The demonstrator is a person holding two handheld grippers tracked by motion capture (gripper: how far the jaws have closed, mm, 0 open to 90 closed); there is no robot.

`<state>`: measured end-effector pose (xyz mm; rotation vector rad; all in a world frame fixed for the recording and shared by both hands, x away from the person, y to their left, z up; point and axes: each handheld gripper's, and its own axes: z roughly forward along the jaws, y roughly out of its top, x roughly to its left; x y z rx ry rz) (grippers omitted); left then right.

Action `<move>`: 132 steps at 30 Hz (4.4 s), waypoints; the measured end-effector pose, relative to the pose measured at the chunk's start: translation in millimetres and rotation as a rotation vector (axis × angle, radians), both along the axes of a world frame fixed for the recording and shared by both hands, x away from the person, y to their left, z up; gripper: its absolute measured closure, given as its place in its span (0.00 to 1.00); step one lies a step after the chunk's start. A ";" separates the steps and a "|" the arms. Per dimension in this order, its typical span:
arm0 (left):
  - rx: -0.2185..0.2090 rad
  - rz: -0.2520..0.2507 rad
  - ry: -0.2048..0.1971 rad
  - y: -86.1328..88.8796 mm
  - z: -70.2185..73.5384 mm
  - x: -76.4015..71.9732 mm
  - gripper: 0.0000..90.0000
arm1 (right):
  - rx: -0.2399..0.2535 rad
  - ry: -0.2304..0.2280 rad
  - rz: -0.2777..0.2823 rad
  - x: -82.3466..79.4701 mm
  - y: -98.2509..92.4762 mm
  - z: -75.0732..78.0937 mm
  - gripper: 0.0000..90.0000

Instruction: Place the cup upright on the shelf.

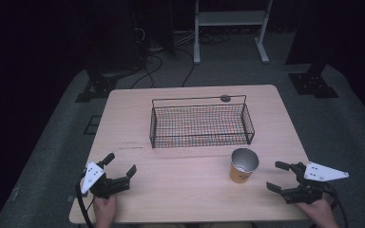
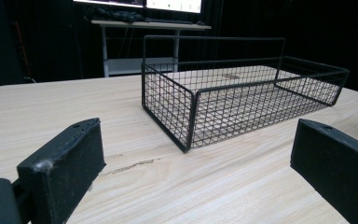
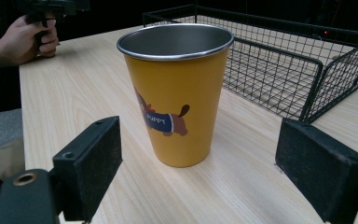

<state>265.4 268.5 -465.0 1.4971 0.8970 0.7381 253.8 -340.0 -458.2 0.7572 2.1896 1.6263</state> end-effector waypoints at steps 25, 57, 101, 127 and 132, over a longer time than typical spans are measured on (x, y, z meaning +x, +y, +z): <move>-0.001 -0.001 -0.002 0.0 0.1 -0.1 0.02 | -0.013 0.008 0.046 18.0 34.7 3.1 0.15; 0.000 -0.004 -0.003 0.1 0.3 -0.2 0.02 | -0.051 0.007 0.036 37.6 70.2 4.3 0.14; -0.001 -0.004 -0.004 0.1 0.2 -0.1 0.02 | -0.051 0.006 0.040 50.7 78.4 0.4 0.16; -0.002 -0.004 -0.005 0.3 0.3 -0.2 0.02 | -0.006 0.017 0.140 60.6 87.2 47.1 0.16; 0.002 -0.003 -0.004 0.0 0.3 -0.2 0.02 | 0.001 0.015 0.153 64.4 89.0 59.5 0.16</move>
